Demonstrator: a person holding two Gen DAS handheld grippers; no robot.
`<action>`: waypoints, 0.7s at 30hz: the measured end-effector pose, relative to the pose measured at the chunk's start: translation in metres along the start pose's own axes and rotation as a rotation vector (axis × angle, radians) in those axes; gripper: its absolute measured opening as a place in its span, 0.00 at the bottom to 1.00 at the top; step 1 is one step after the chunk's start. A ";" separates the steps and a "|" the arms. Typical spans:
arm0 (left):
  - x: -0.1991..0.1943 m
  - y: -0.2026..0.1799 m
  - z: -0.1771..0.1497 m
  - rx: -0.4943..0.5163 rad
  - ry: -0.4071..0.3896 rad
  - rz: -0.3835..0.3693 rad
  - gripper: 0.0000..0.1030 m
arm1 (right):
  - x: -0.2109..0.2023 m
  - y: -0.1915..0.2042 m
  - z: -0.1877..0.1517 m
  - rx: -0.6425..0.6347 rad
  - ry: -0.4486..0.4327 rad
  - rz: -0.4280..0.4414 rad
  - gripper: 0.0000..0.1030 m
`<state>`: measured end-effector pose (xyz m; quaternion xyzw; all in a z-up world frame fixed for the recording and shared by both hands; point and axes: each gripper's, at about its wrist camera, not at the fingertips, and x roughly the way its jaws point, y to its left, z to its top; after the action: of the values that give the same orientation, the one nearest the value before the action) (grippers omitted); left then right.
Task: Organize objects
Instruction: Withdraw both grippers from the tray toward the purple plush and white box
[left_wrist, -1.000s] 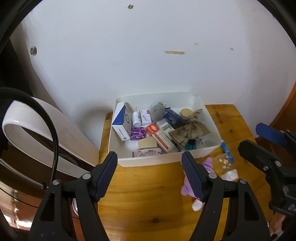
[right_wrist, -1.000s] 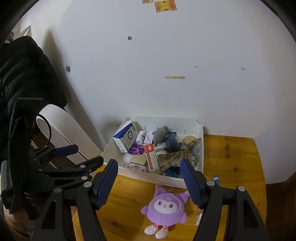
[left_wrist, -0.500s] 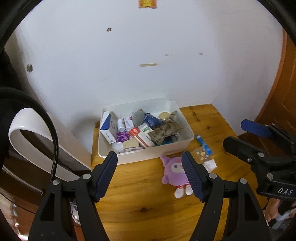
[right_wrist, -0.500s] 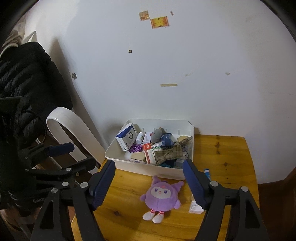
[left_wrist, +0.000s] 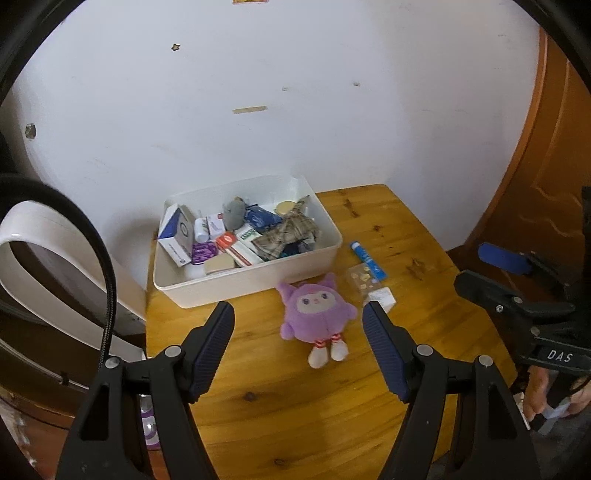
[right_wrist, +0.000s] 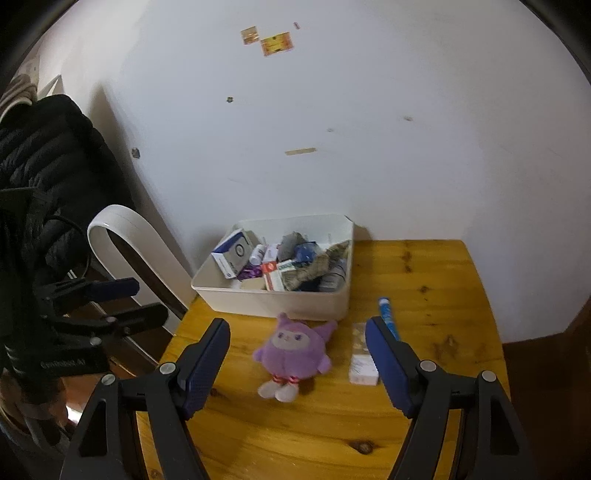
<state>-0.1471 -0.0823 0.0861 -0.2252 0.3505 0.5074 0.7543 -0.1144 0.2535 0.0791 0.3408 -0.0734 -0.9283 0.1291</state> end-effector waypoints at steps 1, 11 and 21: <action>0.001 -0.002 -0.001 0.001 -0.001 -0.004 0.73 | -0.002 -0.003 -0.002 0.007 -0.003 -0.002 0.74; 0.024 -0.016 -0.016 -0.033 0.027 -0.060 0.75 | 0.010 -0.035 -0.043 0.062 0.036 -0.082 0.75; 0.091 -0.029 -0.032 -0.088 0.105 -0.073 0.76 | 0.077 -0.050 -0.099 0.046 0.177 -0.126 0.75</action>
<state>-0.1080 -0.0603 -0.0036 -0.2970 0.3583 0.4820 0.7423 -0.1159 0.2739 -0.0546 0.4281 -0.0614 -0.8990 0.0686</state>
